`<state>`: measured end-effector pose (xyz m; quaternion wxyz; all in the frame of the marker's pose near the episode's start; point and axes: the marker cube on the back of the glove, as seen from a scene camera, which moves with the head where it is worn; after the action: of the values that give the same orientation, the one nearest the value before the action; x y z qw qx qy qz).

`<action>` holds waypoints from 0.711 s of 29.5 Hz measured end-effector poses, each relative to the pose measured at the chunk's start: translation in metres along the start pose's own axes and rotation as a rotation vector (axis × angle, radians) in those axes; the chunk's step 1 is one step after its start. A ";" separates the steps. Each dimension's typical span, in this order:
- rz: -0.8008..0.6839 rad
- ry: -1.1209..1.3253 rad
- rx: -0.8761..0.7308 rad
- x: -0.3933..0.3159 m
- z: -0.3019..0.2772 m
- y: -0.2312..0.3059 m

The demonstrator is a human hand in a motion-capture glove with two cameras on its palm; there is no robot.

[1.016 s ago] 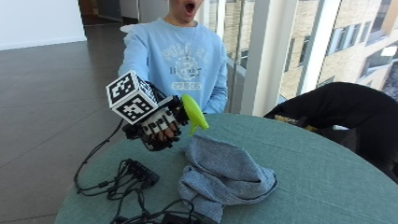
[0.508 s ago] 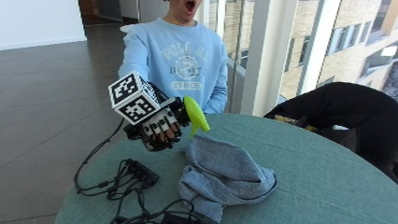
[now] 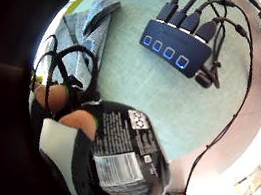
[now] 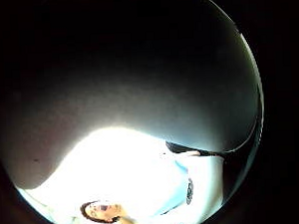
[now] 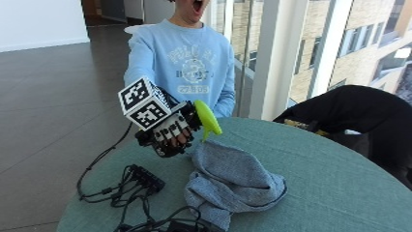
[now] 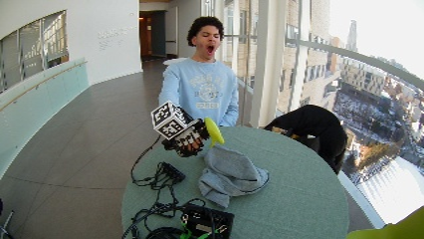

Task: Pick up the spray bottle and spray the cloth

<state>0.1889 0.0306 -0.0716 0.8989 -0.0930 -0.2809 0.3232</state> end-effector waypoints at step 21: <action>-0.429 -0.397 0.214 -0.084 0.049 0.023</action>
<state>0.0957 -0.0054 -0.0762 0.8788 0.1284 -0.4286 0.1659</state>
